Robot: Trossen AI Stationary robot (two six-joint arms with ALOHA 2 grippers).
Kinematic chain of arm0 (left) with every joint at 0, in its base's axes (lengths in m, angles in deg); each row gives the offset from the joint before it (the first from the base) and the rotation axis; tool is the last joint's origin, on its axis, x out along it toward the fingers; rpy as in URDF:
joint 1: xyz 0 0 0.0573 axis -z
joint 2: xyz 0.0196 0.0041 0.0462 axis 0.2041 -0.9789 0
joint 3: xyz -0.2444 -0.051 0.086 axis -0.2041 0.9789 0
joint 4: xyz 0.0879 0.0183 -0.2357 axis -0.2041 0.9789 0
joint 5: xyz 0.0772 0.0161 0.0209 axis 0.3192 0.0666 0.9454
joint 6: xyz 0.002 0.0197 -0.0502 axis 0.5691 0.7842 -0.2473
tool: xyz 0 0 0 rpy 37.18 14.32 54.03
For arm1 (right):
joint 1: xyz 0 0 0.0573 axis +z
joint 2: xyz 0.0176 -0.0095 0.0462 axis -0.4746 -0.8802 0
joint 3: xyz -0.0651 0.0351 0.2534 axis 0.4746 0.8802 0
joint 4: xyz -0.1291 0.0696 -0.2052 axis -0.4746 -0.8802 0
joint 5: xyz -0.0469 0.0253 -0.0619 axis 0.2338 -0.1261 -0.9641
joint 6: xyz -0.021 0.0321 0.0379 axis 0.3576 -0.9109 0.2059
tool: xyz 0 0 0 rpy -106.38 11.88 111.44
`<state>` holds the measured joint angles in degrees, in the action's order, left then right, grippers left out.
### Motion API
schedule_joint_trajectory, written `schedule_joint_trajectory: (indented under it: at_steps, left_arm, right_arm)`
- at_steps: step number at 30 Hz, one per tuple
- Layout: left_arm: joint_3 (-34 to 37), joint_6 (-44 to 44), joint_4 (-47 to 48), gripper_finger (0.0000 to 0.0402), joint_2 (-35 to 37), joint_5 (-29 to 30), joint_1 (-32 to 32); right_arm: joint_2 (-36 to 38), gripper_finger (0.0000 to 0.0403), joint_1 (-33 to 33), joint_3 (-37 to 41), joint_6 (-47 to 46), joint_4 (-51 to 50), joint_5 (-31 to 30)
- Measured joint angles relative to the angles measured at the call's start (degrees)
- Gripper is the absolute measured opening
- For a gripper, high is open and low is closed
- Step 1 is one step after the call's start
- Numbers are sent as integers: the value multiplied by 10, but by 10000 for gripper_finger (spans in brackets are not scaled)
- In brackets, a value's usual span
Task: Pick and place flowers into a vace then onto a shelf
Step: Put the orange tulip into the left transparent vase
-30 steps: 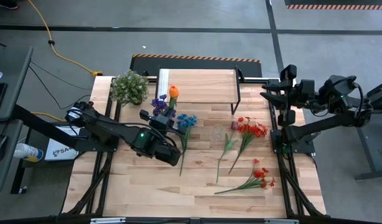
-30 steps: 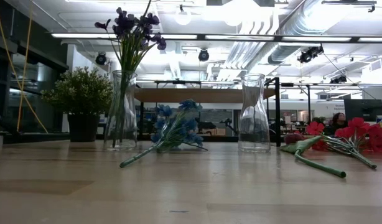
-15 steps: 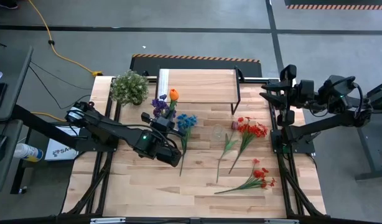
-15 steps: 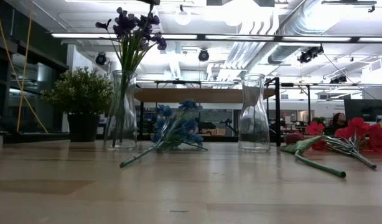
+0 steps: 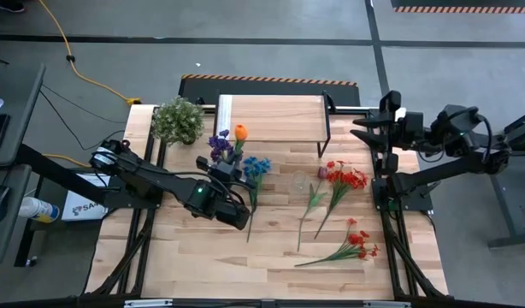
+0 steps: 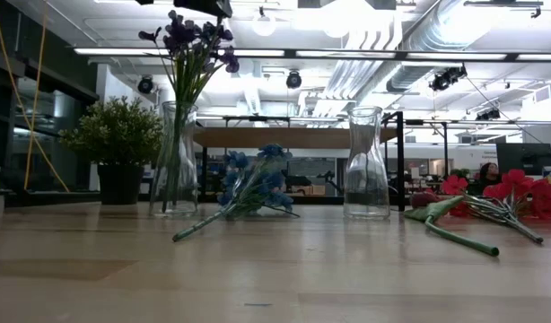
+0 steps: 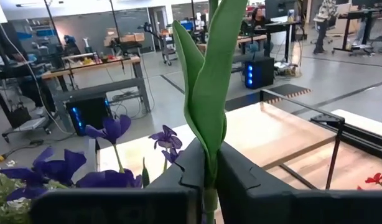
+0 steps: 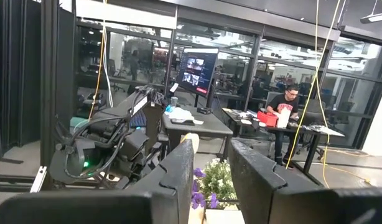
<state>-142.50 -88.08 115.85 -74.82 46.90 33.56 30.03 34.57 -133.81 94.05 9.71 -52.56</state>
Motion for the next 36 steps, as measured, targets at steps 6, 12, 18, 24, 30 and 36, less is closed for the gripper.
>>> schedule_joint_trajectory:
  at_steps: [6,12,18,24,30,36]
  left_arm:
    - [0,3,5,43,0,-21,0]
    - [0,3,7,106,0,-49,0]
    - [0,3,10,126,0,-65,0]
    - [0,3,11,128,0,-86,0]
    - [0,3,11,128,0,-91,0]
    - [0,2,10,129,0,-92,0]
  right_arm:
    - [-3,94,0,0,-5,0,0]
    - [-6,94,0,0,-6,2,0]
    - [-6,94,0,0,-15,2,0]
    - [-6,94,0,0,-17,2,0]
    - [-6,94,0,0,-17,2,0]
    - [-6,94,0,0,-16,2,0]
